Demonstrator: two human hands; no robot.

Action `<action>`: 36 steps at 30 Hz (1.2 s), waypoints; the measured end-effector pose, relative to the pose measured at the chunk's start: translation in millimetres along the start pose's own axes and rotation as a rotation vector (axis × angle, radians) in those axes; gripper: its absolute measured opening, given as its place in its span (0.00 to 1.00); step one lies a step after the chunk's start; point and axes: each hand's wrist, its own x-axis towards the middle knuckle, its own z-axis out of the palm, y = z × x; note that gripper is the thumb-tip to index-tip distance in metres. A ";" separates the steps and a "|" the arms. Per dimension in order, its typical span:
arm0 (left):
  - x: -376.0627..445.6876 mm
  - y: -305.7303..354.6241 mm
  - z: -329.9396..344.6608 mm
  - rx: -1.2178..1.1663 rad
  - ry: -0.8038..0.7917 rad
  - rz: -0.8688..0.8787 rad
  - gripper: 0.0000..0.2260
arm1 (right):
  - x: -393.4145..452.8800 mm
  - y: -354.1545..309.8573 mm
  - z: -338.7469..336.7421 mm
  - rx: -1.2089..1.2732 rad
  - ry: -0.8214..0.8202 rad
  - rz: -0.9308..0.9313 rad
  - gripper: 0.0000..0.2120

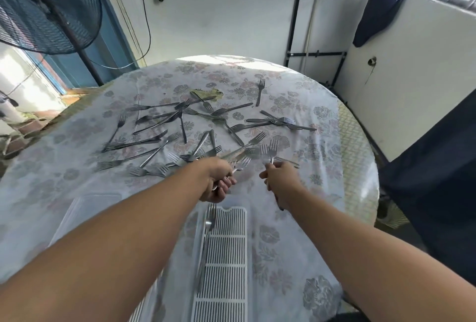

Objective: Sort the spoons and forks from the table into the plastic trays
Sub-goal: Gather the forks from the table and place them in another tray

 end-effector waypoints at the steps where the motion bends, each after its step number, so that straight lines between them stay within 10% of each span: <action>1: -3.7 -6.3 -4.6 -0.015 0.004 0.009 0.17 | -8.6 -0.6 4.5 0.023 -0.002 0.012 0.16; 21: -48.2 -159.7 -9.4 -0.169 -0.106 0.350 0.13 | -147.4 33.3 99.4 0.224 0.008 0.112 0.12; 25: -47.7 -174.3 3.3 0.012 0.032 0.508 0.07 | -151.5 44.1 98.0 0.218 0.010 0.194 0.10; 29: -43.6 -176.4 0.3 0.787 0.481 0.574 0.19 | -148.0 49.4 94.9 0.144 0.018 0.175 0.11; 36: -31.8 -188.8 -8.4 0.911 0.647 0.668 0.14 | -137.7 65.9 97.4 -0.192 -0.005 0.056 0.08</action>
